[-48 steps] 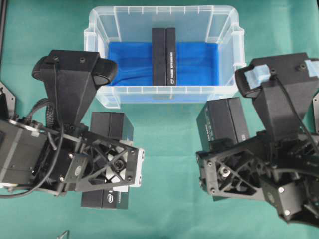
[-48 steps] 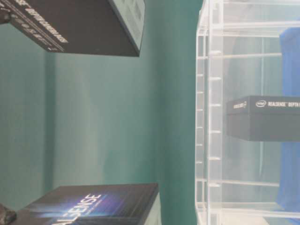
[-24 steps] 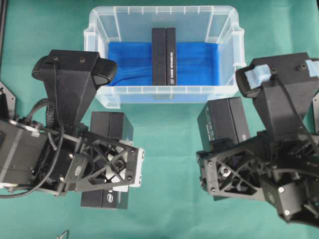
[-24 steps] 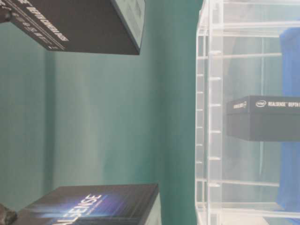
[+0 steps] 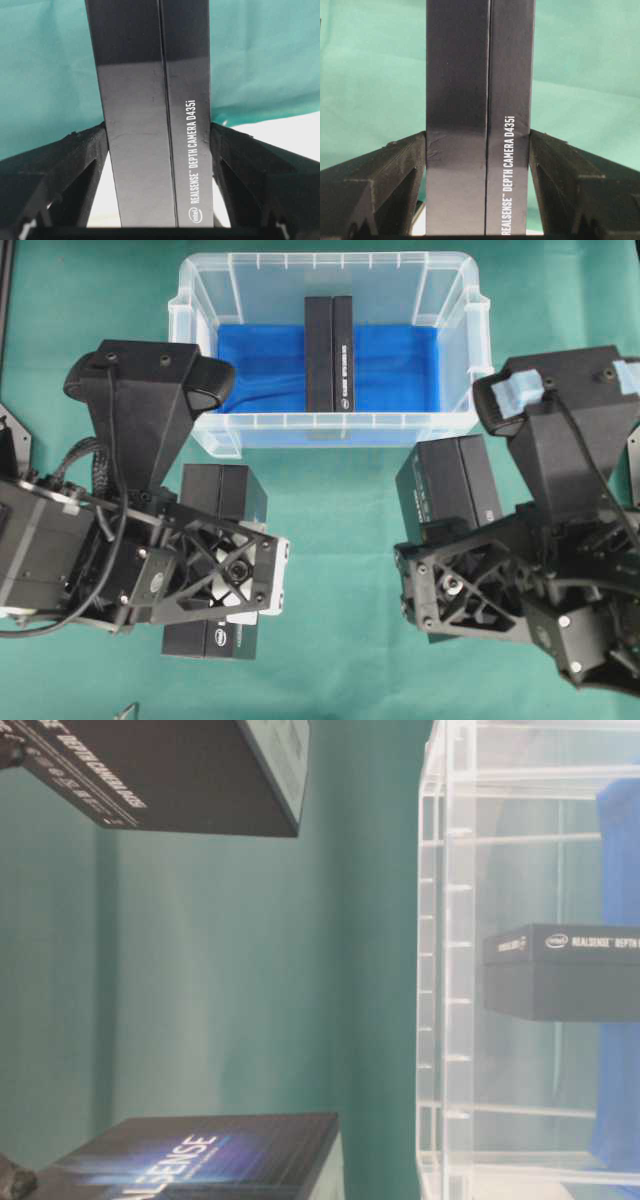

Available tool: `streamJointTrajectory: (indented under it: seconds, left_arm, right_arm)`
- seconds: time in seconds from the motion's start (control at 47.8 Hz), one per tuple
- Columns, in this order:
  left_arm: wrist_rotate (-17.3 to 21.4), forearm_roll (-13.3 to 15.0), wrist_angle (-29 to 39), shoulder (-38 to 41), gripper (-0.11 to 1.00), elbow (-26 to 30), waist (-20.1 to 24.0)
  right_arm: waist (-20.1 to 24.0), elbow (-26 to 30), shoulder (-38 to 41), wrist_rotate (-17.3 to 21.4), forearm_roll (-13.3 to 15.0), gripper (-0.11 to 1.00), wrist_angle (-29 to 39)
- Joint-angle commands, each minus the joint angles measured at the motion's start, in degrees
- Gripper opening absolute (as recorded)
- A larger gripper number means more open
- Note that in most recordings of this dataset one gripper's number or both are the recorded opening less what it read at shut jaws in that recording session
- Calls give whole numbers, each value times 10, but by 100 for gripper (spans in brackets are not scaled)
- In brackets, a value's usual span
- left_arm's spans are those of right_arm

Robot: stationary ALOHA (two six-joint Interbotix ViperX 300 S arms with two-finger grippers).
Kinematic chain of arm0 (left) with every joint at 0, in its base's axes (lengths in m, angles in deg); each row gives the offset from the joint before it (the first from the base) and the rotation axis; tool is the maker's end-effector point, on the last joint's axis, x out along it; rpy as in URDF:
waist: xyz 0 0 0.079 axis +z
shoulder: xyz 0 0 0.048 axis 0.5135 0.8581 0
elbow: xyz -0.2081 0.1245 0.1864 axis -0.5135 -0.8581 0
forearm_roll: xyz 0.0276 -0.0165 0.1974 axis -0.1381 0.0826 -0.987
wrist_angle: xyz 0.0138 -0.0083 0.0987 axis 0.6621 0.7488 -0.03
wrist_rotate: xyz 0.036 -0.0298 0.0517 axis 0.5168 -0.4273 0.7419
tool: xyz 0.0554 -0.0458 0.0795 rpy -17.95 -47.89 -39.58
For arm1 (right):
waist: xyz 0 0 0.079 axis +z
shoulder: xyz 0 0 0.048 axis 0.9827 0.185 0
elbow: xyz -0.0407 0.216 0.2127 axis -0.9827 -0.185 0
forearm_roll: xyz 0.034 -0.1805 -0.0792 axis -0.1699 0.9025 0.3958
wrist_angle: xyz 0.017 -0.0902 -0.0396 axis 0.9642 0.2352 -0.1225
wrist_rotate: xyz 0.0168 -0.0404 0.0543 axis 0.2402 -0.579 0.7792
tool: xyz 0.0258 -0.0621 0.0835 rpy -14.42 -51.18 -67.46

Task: Take the box out of the case with both arms.
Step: 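Carry both boxes toward the front of the table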

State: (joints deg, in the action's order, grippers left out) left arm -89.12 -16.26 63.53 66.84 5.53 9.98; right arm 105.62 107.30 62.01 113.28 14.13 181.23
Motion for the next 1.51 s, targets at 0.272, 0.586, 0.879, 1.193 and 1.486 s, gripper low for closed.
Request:
streamJointTrajectory:
  seconds: [0.272,0.586,0.879,1.193,1.486]
  left_arm:
    - [-2,-18,-2,-6,64,12,4]
    - [-4,-26,-24,6,64,-41,7]
    - [-40,-48,-116,4,64,-149,3]
    - [-76,-49,-211,6,64,-253,2]
    - [-85,-47,-313,20,64,-323,7]
  right_arm:
    - [1,6,-10,0,16,67,2]
    - [-4,-64,-8,9,14,67,-48]
    - [-4,-171,2,63,-3,67,-162]
    - [-6,-293,5,126,-10,67,-283]
    - [-18,-369,5,164,-11,67,-370]
